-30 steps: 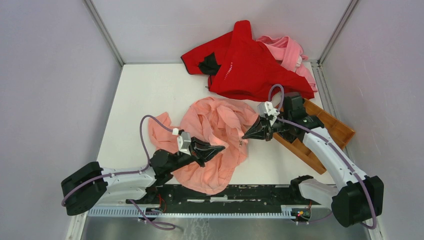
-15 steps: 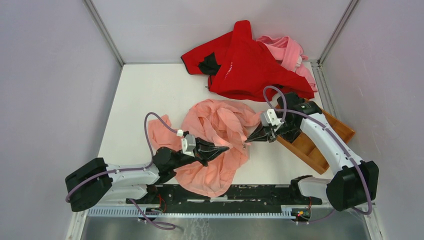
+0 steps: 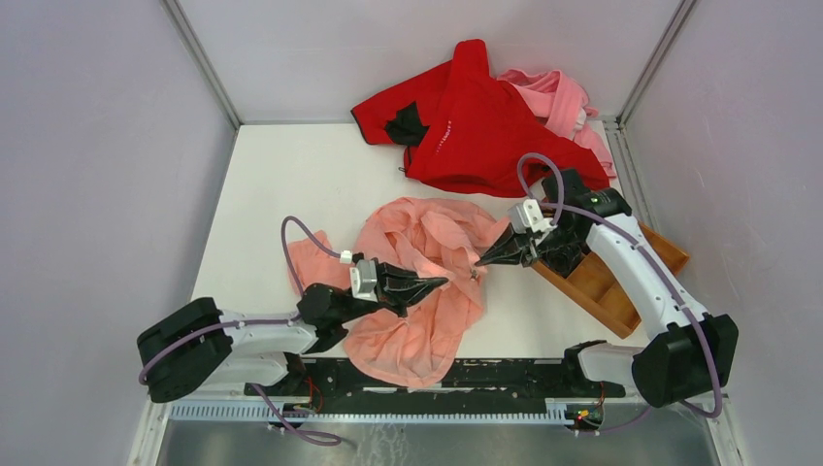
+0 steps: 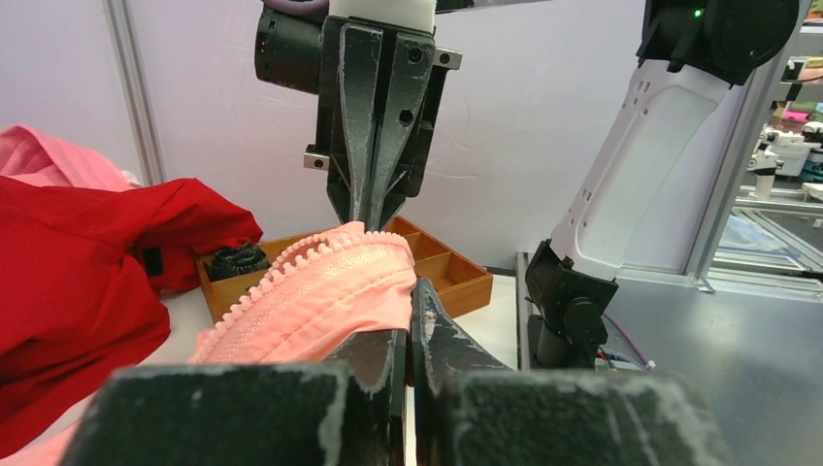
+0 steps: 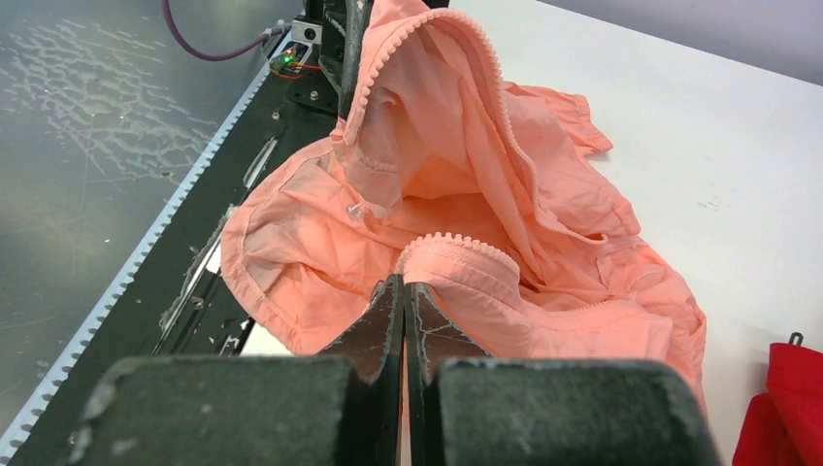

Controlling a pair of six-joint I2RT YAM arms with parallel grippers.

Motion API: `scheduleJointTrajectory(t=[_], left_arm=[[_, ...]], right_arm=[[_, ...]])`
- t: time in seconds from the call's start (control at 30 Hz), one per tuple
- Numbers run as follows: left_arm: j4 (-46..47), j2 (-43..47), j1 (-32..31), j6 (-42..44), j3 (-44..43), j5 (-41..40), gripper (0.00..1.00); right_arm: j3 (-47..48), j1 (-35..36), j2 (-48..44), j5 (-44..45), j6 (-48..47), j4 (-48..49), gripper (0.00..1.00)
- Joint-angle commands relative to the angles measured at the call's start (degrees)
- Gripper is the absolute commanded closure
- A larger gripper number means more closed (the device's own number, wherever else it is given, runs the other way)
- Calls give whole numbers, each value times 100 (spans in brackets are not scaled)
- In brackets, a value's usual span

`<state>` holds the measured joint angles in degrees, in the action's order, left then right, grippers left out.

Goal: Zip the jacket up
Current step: Adjust the zipper on the jacket.

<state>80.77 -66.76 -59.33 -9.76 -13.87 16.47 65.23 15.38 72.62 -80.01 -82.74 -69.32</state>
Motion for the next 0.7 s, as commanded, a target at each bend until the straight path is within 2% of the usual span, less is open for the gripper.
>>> scheduleJointTrajectory(t=[0.0, 0.2, 0.4, 0.67], left_arm=[[699, -192, 46, -10, -98, 16, 98], [1392, -817, 51, -71, -98, 9, 98], [1879, -1361, 50, 38, -198, -33, 98], [1881, -1194, 146, 203, -166, -388, 98]], right_arm=[[-22, -38, -144, -272, 555, 504, 100], [-64, -62, -255, 92, 2331, 1669, 100], [-223, -63, -292, -146, 2582, 1825, 100], [-325, -64, -327, -250, 2631, 1819, 100]])
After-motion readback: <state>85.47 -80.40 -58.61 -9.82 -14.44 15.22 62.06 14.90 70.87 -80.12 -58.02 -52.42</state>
